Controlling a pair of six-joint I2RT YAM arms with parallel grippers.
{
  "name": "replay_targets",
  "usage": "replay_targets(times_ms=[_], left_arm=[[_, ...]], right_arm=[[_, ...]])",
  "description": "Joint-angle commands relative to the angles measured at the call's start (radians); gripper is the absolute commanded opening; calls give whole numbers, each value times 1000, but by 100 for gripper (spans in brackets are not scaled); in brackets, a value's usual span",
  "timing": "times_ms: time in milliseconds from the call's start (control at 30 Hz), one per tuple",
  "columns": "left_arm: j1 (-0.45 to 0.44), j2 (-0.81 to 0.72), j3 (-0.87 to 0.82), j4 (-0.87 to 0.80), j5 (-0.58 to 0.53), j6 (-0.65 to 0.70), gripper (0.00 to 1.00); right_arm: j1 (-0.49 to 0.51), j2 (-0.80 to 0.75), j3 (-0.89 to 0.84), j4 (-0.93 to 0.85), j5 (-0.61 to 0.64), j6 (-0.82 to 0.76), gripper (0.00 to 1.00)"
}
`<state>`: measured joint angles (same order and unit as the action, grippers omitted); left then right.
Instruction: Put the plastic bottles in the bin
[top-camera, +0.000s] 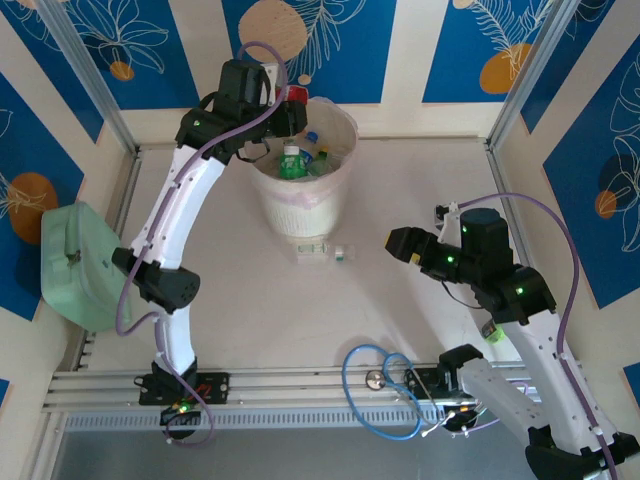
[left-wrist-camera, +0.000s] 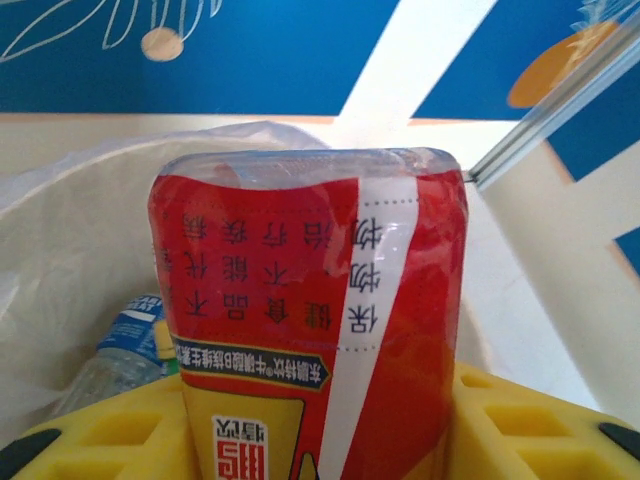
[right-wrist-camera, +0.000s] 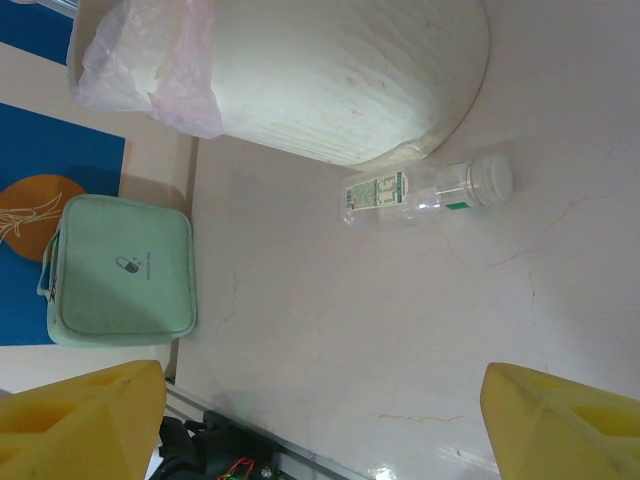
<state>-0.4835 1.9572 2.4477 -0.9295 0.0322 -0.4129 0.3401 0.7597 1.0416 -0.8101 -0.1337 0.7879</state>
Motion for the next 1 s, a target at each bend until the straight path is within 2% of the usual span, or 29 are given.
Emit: replay_targets(times_ms=[0, 167, 333, 400, 533, 567, 767, 967], left_arm=[[38, 10, 59, -19, 16, 8, 51], [35, 48, 57, 20, 108, -66, 48], [6, 78, 47, 50, 154, -114, 49], [-3, 89, 44, 51, 162, -120, 58], [-17, 62, -11, 109, 164, -114, 90], [-18, 52, -22, 123, 160, -115, 94], [-19, -5, -9, 122, 128, -113, 96], [-20, -131, -47, 76, 99, -76, 94]], right_arm=[[-7, -6, 7, -21, 3, -12, 83], [-12, 13, -6, 4, -11, -4, 83], [-13, 17, -17, 13, -14, -2, 83], [-13, 18, -15, 9, -14, -4, 83], [-19, 21, -7, 1, -14, -10, 84], [-19, 21, -6, 1, -14, -10, 84], [-22, 31, -8, 13, -25, -12, 85], [-32, 62, -38, 52, -58, -24, 85]])
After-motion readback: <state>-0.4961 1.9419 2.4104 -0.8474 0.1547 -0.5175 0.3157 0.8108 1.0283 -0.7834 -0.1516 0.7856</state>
